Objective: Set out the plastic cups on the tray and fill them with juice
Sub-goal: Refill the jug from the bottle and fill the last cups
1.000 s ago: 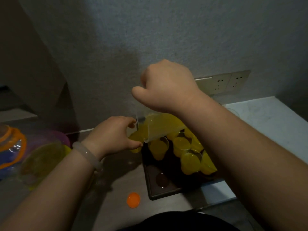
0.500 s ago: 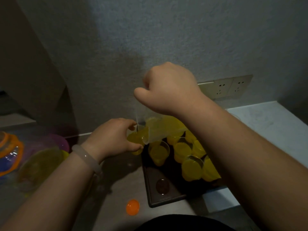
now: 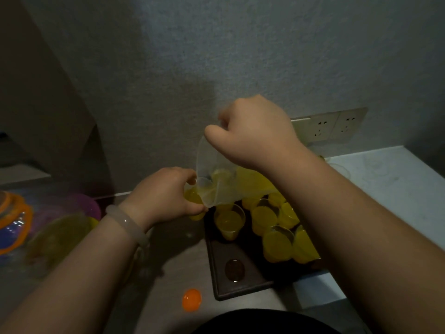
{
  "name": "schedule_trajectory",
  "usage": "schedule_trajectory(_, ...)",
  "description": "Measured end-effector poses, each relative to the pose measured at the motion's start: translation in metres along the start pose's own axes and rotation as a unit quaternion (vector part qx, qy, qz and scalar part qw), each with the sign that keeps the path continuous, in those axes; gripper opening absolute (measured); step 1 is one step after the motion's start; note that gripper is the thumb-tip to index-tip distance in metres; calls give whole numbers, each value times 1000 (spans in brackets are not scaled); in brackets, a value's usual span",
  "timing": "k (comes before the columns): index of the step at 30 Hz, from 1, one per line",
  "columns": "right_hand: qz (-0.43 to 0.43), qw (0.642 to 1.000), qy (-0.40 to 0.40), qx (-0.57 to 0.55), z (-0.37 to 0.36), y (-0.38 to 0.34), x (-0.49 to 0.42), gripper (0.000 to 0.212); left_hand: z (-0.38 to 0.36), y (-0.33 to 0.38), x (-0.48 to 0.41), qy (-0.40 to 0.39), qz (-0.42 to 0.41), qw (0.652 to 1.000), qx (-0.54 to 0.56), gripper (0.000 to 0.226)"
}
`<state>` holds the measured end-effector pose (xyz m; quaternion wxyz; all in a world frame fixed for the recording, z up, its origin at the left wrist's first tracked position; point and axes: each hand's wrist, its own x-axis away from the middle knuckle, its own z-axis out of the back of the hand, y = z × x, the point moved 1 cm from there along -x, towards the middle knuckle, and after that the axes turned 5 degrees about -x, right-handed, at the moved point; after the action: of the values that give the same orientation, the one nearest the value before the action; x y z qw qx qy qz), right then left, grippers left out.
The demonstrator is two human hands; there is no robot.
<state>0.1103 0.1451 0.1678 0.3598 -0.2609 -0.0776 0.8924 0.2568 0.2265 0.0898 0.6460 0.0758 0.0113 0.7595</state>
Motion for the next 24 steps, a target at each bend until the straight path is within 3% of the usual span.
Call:
schedule_trajectory(12, -108, 981, 92, -136, 6, 40, 26, 40, 2, 0, 10, 16, -12, 1000, 5, 73)
schedule_trajectory(19, -174, 928, 198, -262, 19, 59, 38, 38, 2, 11, 25, 17, -61, 998, 1, 77)
schedule_trajectory(24, -194, 898, 230, -320, 16, 57, 47, 37, -5, 28, 33, -13, -122, 992, 11, 77)
